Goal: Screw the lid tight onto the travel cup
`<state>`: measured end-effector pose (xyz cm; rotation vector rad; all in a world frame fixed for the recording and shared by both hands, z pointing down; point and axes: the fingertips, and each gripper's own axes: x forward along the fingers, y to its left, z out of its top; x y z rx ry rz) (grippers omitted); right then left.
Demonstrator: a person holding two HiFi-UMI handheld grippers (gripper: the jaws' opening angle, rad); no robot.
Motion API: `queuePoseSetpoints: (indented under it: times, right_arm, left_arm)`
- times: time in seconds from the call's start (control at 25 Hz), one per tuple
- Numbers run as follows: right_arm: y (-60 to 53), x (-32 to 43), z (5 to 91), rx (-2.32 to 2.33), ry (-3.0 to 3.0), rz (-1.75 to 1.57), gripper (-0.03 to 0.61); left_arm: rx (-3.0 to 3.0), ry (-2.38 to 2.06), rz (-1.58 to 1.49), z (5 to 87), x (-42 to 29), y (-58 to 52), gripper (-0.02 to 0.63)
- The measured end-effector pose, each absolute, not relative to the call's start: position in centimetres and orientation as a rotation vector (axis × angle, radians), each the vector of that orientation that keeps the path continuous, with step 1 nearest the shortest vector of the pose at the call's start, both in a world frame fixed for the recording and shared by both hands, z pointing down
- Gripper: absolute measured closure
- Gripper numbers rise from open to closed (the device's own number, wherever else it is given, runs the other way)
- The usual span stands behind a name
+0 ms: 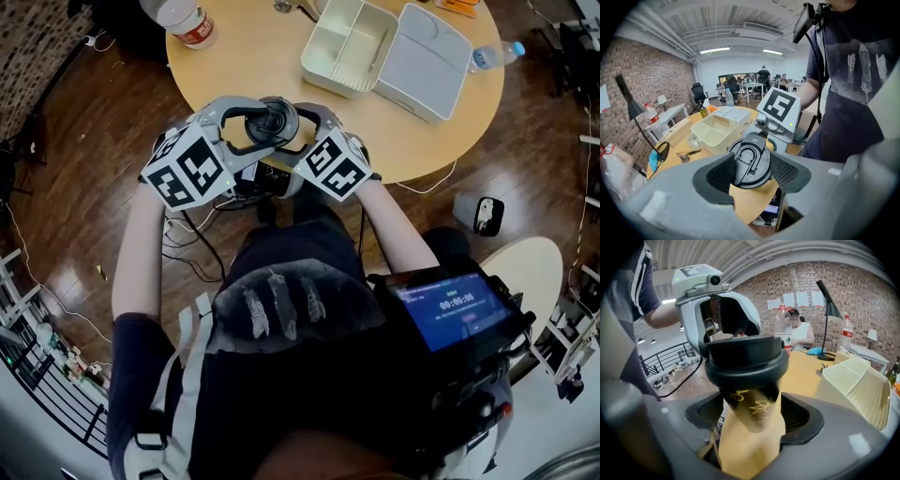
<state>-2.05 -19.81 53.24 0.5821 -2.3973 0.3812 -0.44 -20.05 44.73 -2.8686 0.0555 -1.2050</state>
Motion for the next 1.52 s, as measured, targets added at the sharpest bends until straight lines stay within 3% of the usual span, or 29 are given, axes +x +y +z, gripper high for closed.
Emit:
queuePoseSetpoints:
  times: [0.84, 1.36, 1.52]
  right_arm:
    - [-20.3, -2.3, 52.9, 0.643, -2.401, 0.421, 0.205]
    - [-20.4, -1.0, 53.8, 0.643, -2.386, 0.431, 0.207]
    - [-20.7, -0.8, 54.0, 0.647, -2.377, 0.442, 0.207]
  left_arm:
    - [-3.049, 0.631, -1.023, 43.5, -0.4, -21.1, 0.372]
    - [-2.823, 0.121, -1.193, 44.1, -0.6, -20.5, 0.365]
    - [-2.934, 0.143, -1.126, 44.8, -0.2, -20.8, 0.370]
